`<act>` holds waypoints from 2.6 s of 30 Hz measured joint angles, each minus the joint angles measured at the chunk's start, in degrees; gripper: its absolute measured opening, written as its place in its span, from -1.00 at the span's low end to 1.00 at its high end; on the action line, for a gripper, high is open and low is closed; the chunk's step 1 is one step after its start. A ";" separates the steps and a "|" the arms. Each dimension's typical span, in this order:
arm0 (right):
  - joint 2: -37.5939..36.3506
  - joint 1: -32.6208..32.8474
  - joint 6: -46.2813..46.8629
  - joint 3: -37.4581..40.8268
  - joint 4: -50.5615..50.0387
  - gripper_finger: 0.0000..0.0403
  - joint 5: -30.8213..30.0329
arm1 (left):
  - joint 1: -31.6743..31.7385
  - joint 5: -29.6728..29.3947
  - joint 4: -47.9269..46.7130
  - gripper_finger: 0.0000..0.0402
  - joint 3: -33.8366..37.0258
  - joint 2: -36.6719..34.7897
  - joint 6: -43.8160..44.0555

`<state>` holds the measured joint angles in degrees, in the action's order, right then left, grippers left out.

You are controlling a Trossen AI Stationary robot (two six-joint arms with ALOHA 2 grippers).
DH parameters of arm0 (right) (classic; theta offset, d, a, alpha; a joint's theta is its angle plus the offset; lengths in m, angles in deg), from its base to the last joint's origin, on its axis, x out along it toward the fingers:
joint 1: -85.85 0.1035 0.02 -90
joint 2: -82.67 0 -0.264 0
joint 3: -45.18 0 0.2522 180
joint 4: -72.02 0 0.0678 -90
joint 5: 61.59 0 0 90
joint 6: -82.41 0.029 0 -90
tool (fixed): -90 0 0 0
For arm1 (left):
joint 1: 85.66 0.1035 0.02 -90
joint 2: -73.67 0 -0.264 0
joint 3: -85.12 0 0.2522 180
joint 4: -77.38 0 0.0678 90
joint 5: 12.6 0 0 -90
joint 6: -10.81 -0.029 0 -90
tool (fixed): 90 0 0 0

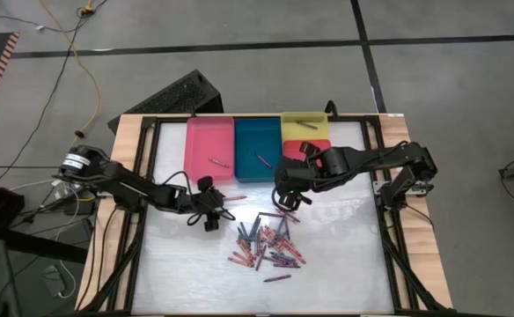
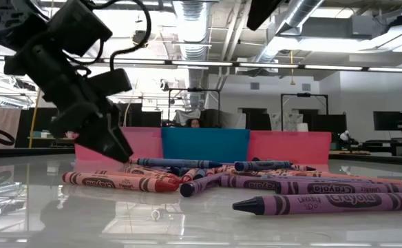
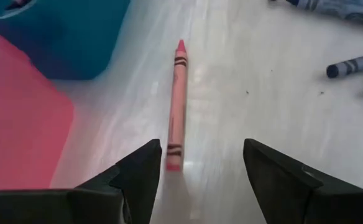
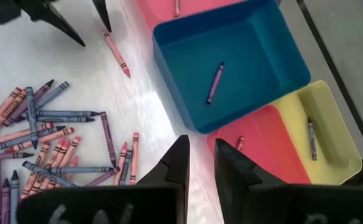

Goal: Sort crayons
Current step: Put the pink crayon into the pink bin

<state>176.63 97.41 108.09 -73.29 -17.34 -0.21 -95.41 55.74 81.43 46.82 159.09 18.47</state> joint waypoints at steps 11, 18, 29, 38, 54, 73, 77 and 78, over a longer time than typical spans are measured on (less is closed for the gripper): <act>0.03 0.04 -0.02 0.00 1.99 -0.67 0.02 | 2.14 2.01 2.26 0.05 -0.08 4.60 3.46; 0.09 0.04 0.92 0.00 2.86 -0.67 0.02 | 2.81 3.95 -0.15 -0.33 -0.17 4.58 5.05; 0.09 2.73 1.32 0.00 5.62 -0.67 -0.03 | 2.83 4.46 -0.09 -0.95 -0.09 4.60 6.61; 0.11 9.56 1.37 0.00 10.25 -0.67 -12.41 | 1.20 7.25 5.66 -0.94 0.19 2.08 8.23; 0.18 19.08 11.40 14.15 23.27 -0.67 -31.74 | -4.55 2.33 7.32 -0.94 0.11 -23.15 2.29; 0.17 7.52 -13.70 42.29 101.99 -0.23 -9.17 | -10.88 -4.71 9.10 -0.94 0.09 -39.58 -8.53; 0.11 3.16 -17.03 42.53 109.35 -0.05 4.67 | -10.88 -4.73 9.11 -0.94 0.09 -39.58 -8.72; 0.11 2.42 -17.16 42.53 109.82 -0.01 5.85 | -10.88 -4.73 9.11 -0.94 0.09 -39.58 -8.72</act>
<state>176.74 99.83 90.93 -30.76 92.47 5.64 -106.28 51.01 90.54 46.91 119.51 9.75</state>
